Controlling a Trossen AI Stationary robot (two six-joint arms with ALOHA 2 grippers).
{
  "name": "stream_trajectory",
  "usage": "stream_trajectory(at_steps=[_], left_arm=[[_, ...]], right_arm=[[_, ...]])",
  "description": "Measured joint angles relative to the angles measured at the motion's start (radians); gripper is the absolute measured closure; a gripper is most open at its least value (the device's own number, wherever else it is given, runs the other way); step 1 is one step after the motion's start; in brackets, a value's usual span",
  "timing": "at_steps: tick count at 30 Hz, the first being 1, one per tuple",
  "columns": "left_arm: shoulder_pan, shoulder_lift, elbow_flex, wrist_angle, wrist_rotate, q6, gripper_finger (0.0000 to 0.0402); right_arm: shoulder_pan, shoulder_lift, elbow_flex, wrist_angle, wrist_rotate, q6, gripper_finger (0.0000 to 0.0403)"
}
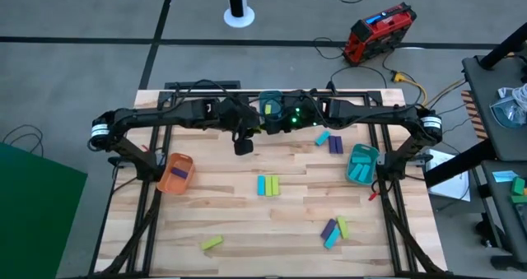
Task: Sort blocks
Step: Put the green block into the blue bin
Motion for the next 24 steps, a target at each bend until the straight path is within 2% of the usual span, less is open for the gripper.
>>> stream_trajectory(at_steps=[7,18,22,24], left_arm=[[-0.006,0.0,0.0,0.005,0.0,-0.007,0.0333],[-0.01,0.0,0.0,0.063,-0.011,-0.015,0.0333],[-0.01,0.0,0.0,0.063,-0.023,-0.033,0.0331],[-0.011,0.0,0.0,0.063,-0.053,-0.053,0.0301]], right_arm=[[0.0,0.0,0.0,-0.002,0.0,-0.006,0.0224],[0.0,-0.001,0.0,0.003,0.0,-0.02,0.0343],[-0.001,-0.001,0.0,-0.002,0.001,-0.051,0.0347],[-0.005,-0.001,0.001,-0.006,0.004,-0.063,0.0347]])
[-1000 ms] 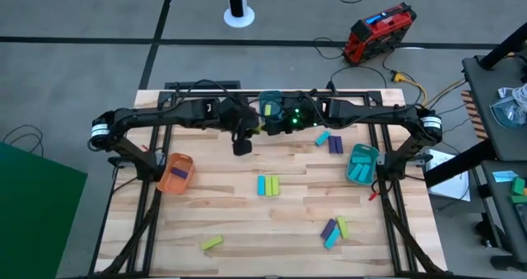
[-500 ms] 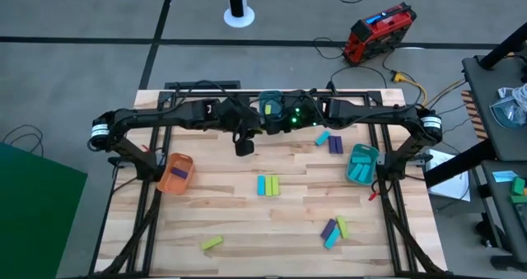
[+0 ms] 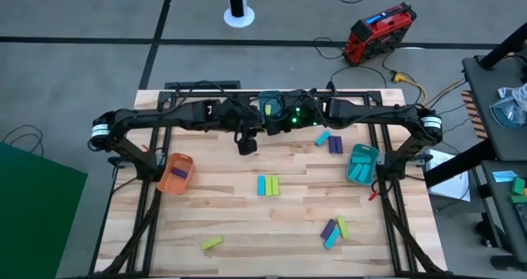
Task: Sort blocks
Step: Put the green block into the blue bin
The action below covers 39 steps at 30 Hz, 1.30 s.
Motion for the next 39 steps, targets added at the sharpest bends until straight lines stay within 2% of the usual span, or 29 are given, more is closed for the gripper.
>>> stream_trajectory(at_steps=[6,10,14,20,26,35,39], left_arm=[[0.003,-0.001,0.0,-0.065,-0.032,-0.059,0.0178],[0.003,-0.001,0.0,-0.129,-0.036,-0.118,0.0148],[0.003,-0.001,-0.001,-0.211,-0.05,-0.17,0.0144],[0.003,-0.001,-0.001,-0.295,-0.062,-0.206,0.0154],[0.003,-0.001,-0.001,-0.329,-0.063,-0.231,0.0164],[0.002,-0.001,-0.001,-0.353,-0.063,-0.259,0.0171],[0.002,-0.002,-0.001,-0.36,-0.063,-0.259,0.0171]], right_arm=[[-0.047,0.001,0.001,-0.136,0.035,-0.05,0.0347],[-0.097,0.0,0.027,-0.252,0.082,-0.106,0.0347],[-0.157,0.009,0.07,-0.321,0.129,-0.171,0.0347],[-0.223,0.088,0.157,-0.401,0.139,-0.264,0.0348],[-0.235,0.196,0.24,-0.42,0.135,-0.327,0.0348],[-0.235,0.301,0.281,-0.444,0.128,-0.334,0.0348],[-0.235,0.319,0.283,-0.442,0.132,-0.328,0.0329]])
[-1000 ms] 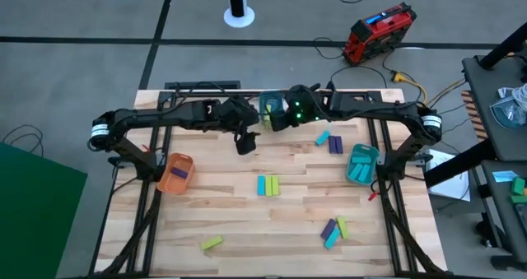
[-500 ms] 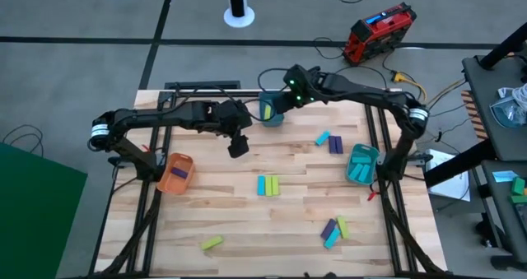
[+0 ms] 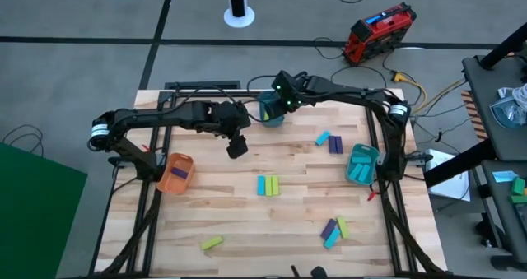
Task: Sort blocks
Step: Put the green block into the blue bin
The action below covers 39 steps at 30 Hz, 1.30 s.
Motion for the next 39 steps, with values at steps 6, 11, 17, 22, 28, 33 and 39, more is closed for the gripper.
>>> stream_trajectory(at_steps=[6,11,17,22,28,33,39], left_arm=[[0.0,0.0,0.0,0.0,0.0,0.0,0.0171],[0.0,0.0,0.0,-0.002,0.001,0.0,0.0171],[-0.004,0.0,0.0,-0.034,0.013,-0.017,0.0171],[-0.027,-0.001,0.0,-0.085,0.032,-0.026,0.0171],[-0.09,-0.003,-0.001,-0.163,0.047,-0.064,0.0171],[-0.163,-0.004,-0.006,-0.214,0.047,-0.106,0.0171],[-0.263,-0.021,-0.021,-0.259,0.047,-0.209,0.0171]], right_arm=[[0.0,0.003,0.0,0.012,0.003,0.001,0.0323],[0.0,0.002,0.0,0.015,0.003,0.001,0.0344],[0.0,-0.015,0.0,0.002,-0.001,-0.006,0.0369],[0.017,-0.058,0.0,-0.029,-0.004,-0.02,0.0383],[0.072,-0.143,-0.001,-0.136,-0.003,-0.054,0.0392],[0.133,-0.229,-0.007,-0.224,0.004,-0.058,0.0391],[0.22,-0.351,-0.024,-0.316,0.093,-0.038,0.039]])
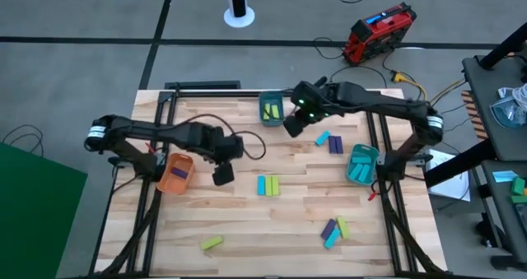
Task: Sort blocks
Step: Put the green block into the blue bin
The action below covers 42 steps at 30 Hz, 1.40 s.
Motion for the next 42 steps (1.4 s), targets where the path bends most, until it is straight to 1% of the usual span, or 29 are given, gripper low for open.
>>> stream_trajectory(at_steps=[4,8,11,14,19,23,29,36,42], left_arm=[[-0.077,-0.007,0.0,-0.03,0.0,-0.073,0.0171],[-0.148,-0.01,0.0,-0.029,0.001,-0.13,0.0171],[-0.19,-0.01,0.0,-0.026,0.0,-0.16,0.0171],[-0.218,-0.01,0.0,-0.022,0.0,-0.212,0.0171],[-0.249,-0.01,0.0,-0.017,-0.001,-0.332,0.0171],[-0.279,-0.01,0.0,0.006,-0.001,-0.405,0.0171],[-0.298,-0.003,0.0,0.133,-0.004,-0.497,0.0171],[-0.29,0.068,0.0,0.328,-0.095,-0.602,0.0171],[-0.267,0.139,0.0,0.416,-0.127,-0.661,0.0171]], right_arm=[[0.065,-0.078,-0.011,-0.032,0.045,0.019,0.039],[0.124,-0.131,-0.012,-0.033,0.046,0.03,0.039],[0.172,-0.157,-0.016,-0.037,0.047,0.005,0.039],[0.217,-0.174,-0.019,-0.061,0.052,-0.024,0.039],[0.281,-0.196,-0.048,-0.092,0.117,-0.027,0.039],[0.318,-0.215,-0.094,-0.095,0.124,-0.009,0.039],[0.363,-0.24,-0.177,-0.095,0.127,0.069,0.039],[0.372,-0.243,-0.245,-0.089,0.174,0.176,0.039],[0.372,-0.243,-0.271,-0.068,0.175,0.19,0.039]])
